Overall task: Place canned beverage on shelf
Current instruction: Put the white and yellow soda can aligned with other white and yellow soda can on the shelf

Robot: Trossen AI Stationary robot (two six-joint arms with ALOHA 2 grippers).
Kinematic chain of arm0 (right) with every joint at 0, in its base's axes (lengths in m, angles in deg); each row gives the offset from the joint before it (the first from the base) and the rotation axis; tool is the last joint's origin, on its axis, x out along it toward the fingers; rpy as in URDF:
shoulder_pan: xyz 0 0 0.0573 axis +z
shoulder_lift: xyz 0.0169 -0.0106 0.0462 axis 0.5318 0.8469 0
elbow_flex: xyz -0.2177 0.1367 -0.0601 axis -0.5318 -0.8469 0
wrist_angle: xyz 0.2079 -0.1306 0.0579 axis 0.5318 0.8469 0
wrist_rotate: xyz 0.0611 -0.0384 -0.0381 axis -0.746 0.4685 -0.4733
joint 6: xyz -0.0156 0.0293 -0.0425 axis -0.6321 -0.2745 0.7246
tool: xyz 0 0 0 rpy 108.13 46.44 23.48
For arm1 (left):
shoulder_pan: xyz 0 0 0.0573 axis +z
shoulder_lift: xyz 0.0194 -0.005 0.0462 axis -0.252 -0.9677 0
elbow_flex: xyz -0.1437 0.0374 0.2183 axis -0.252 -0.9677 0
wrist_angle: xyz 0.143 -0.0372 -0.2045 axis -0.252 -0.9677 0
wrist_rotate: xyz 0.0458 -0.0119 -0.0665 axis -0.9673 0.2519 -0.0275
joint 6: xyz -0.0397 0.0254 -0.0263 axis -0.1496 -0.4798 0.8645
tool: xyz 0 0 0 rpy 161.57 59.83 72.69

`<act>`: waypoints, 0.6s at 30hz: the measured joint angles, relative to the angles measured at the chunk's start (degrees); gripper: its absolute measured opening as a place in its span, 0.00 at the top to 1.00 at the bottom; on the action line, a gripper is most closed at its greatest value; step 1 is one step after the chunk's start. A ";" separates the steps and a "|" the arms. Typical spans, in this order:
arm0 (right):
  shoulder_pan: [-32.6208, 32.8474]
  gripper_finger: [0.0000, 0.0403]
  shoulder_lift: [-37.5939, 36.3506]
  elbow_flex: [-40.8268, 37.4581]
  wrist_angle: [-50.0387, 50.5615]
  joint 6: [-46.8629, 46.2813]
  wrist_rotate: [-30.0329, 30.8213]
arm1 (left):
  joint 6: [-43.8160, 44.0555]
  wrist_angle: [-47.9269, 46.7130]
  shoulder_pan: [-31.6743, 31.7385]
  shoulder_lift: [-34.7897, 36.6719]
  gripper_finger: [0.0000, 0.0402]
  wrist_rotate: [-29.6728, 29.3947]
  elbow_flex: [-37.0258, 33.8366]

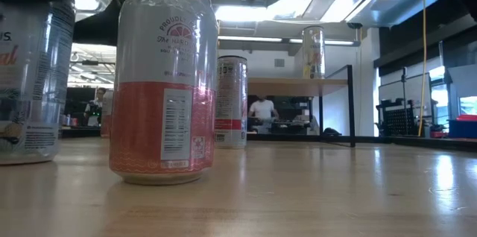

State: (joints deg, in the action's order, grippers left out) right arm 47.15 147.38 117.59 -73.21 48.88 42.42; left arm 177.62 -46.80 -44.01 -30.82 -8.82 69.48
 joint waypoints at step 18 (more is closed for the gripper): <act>-0.07 0.46 2.82 0.02 -5.42 0.80 -0.73 | -1.49 1.00 0.00 0.02 0.23 -0.09 0.14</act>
State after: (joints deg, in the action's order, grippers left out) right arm 47.09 150.20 117.61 -78.63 49.68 41.69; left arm 176.13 -45.80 -44.01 -30.80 -8.91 69.63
